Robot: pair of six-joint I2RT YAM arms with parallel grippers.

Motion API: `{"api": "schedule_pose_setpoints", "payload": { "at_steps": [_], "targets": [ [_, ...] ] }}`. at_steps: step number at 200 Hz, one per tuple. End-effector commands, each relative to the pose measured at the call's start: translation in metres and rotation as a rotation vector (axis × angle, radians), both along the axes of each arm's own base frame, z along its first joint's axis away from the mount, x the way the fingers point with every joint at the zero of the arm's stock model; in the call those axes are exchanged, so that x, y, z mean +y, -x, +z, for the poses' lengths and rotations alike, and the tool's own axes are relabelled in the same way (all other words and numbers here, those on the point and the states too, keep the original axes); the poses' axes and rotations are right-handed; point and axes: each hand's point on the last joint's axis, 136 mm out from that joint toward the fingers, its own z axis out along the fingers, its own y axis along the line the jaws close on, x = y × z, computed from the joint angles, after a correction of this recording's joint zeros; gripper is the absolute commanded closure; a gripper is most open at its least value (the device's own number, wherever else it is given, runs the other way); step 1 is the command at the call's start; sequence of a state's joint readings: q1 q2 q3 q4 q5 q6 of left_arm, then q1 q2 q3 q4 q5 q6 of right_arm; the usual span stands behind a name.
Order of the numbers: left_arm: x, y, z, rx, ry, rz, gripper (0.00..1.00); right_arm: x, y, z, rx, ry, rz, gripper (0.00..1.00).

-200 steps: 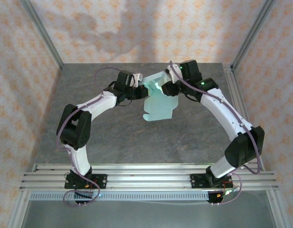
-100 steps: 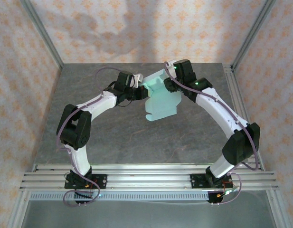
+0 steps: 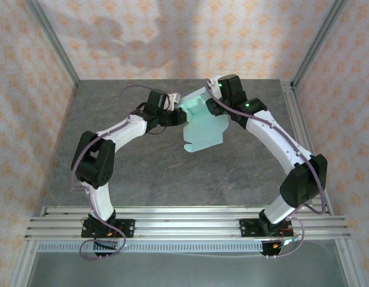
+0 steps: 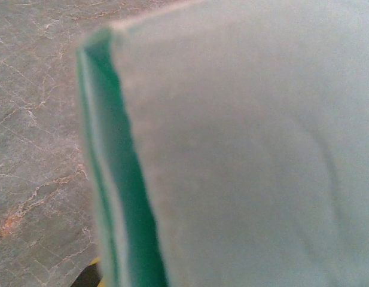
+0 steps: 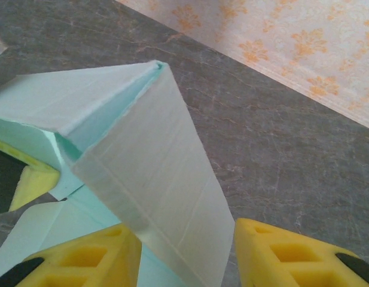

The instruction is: Fold the paper box

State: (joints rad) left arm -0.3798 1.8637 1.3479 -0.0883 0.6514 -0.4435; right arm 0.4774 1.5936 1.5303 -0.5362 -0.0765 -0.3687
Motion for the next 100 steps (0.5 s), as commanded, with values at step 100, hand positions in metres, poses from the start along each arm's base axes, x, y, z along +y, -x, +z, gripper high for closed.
{"api": "schedule_pose_setpoints", "payload": {
  "at_steps": [100],
  "targets": [
    [-0.009,0.005,0.019,-0.044,0.028,-0.048,1.00,0.013,-0.024,0.004,-0.141,0.266,-0.057,0.65]
  ]
}}
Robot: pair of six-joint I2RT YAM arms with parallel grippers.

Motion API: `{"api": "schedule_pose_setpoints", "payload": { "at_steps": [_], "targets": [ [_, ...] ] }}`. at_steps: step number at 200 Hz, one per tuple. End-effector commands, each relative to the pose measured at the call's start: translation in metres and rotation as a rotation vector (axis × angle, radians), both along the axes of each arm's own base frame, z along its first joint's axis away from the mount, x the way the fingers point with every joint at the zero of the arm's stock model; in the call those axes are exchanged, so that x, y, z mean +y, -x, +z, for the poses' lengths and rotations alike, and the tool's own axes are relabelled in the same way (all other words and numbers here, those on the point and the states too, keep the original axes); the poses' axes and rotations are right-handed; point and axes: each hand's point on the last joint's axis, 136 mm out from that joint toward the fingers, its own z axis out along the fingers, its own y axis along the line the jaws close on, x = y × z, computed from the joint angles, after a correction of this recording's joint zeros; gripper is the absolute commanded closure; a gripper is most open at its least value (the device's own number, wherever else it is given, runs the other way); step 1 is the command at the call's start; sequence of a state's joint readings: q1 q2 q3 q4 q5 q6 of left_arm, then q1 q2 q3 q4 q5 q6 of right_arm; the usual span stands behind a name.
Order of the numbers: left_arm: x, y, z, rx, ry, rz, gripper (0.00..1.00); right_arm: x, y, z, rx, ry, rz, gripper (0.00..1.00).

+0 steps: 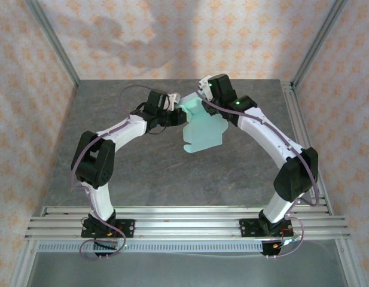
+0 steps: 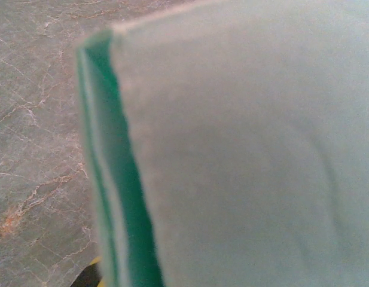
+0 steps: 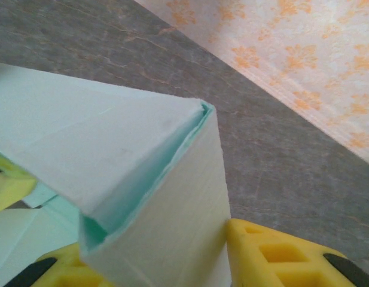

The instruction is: Fold the paper box

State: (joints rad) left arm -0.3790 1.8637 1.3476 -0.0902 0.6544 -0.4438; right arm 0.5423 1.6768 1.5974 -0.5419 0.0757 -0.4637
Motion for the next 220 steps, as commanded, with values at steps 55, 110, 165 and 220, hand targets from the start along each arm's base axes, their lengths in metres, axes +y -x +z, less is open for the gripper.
{"api": "schedule_pose_setpoints", "payload": {
  "at_steps": [55,110,165,220],
  "targets": [
    [-0.009,0.003,0.021,-0.033,0.036,-0.028,1.00,0.005,-0.017,0.008,-0.243,0.239,-0.165,0.79],
    [-0.009,0.003,0.021,-0.024,0.039,-0.024,1.00,0.009,-0.020,0.005,-0.341,0.367,-0.209,0.99],
    [-0.009,0.003,0.021,-0.017,0.042,-0.019,1.00,0.010,-0.020,0.007,-0.422,0.382,-0.245,1.00],
    [-0.010,0.003,0.024,-0.015,0.049,-0.018,1.00,0.005,-0.021,0.010,-0.516,0.412,-0.329,0.80]
  ]
}}
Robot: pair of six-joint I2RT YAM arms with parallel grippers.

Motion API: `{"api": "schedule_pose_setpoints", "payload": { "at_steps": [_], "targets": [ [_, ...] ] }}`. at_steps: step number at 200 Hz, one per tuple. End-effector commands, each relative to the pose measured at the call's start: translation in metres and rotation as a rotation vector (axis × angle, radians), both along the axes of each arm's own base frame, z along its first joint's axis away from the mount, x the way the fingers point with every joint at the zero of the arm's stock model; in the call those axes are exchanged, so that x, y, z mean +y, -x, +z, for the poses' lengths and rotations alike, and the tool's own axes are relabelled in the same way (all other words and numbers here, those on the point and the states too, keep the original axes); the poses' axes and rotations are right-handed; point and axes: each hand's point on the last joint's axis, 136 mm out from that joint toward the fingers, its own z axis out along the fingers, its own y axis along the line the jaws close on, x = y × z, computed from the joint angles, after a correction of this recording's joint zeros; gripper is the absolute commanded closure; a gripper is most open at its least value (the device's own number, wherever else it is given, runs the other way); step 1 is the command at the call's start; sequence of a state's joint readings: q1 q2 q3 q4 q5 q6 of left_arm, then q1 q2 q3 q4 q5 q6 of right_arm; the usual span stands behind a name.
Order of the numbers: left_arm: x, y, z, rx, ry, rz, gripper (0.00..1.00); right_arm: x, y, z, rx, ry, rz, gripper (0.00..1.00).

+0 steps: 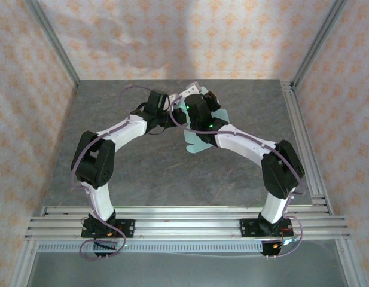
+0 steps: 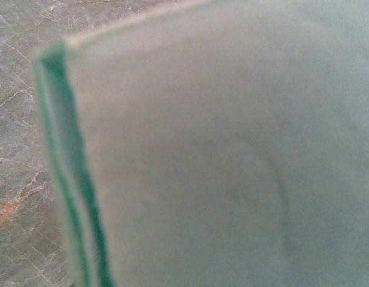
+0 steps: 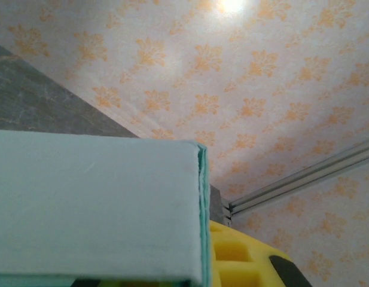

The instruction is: Fold the paper box

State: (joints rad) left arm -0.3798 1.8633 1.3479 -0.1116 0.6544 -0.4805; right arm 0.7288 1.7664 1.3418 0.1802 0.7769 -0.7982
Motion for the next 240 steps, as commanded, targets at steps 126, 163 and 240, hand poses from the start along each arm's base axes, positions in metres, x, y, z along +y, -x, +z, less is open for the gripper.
{"api": "schedule_pose_setpoints", "payload": {
  "at_steps": [126,163,240],
  "targets": [
    [0.005,-0.016,0.010,0.035,0.038,0.125,1.00,0.022,0.017,-0.002,0.054,-0.249,0.172,0.26],
    [0.010,-0.018,0.004,0.081,0.033,0.162,1.00,0.014,0.025,0.010,0.057,-0.383,0.214,0.10],
    [0.026,-0.015,-0.014,0.169,-0.037,0.219,1.00,-0.047,0.031,0.049,0.036,-0.926,0.176,0.07]
  ]
}}
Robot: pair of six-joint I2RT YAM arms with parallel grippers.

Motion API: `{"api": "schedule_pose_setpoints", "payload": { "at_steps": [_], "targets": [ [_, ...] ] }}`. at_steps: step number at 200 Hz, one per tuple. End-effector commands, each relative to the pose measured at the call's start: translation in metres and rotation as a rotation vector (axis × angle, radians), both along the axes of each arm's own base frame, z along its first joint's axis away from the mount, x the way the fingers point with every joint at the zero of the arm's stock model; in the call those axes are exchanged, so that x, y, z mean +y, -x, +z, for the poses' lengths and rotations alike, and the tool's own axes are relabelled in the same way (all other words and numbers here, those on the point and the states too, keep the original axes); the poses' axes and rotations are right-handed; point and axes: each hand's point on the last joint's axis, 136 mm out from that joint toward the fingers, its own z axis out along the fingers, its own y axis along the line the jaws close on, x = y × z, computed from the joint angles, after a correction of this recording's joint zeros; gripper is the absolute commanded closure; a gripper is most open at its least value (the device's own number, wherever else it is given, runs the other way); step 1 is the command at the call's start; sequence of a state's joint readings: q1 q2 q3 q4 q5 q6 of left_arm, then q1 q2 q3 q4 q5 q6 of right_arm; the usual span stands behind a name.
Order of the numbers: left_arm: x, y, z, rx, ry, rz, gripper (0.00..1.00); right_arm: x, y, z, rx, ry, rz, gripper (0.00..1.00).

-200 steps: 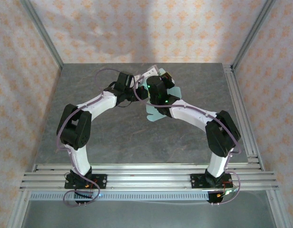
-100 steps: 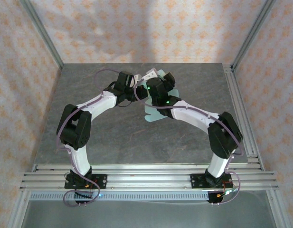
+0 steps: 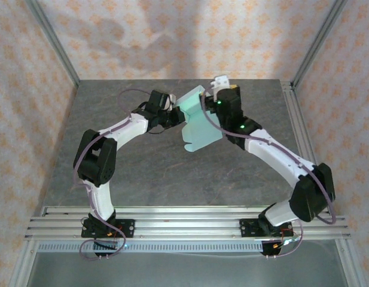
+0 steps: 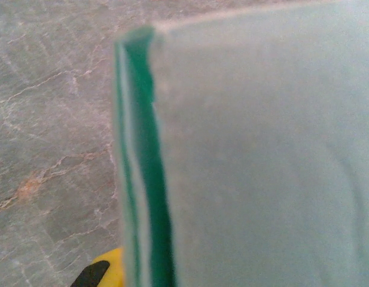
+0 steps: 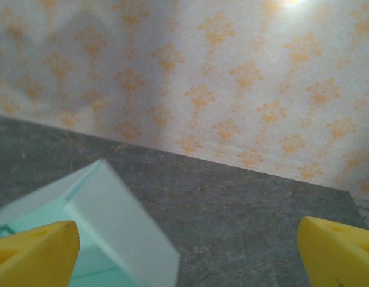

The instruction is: Fold the paper box

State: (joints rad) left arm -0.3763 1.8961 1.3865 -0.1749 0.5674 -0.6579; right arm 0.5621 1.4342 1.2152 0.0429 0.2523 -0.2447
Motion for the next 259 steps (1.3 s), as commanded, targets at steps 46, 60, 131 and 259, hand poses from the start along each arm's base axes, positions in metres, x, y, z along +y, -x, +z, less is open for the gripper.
{"api": "schedule_pose_setpoints", "payload": {
  "at_steps": [46,60,131,259],
  "targets": [
    [0.042,0.011,-0.002,0.086,-0.191,-0.024,1.00,-0.030,0.002,-0.022,0.168,-0.274,-0.005,0.08],
    [0.051,0.019,-0.003,0.118,-0.215,-0.071,1.00,-0.025,0.003,-0.030,0.197,-0.256,0.019,0.08],
    [0.107,0.063,-0.010,0.301,-0.389,-0.256,1.00,-0.007,0.007,-0.059,0.280,-0.256,0.115,0.08],
    [0.180,0.128,-0.033,0.675,-0.815,-0.441,1.00,0.018,-0.009,-0.093,0.358,-0.239,0.201,0.07]
  ]
}}
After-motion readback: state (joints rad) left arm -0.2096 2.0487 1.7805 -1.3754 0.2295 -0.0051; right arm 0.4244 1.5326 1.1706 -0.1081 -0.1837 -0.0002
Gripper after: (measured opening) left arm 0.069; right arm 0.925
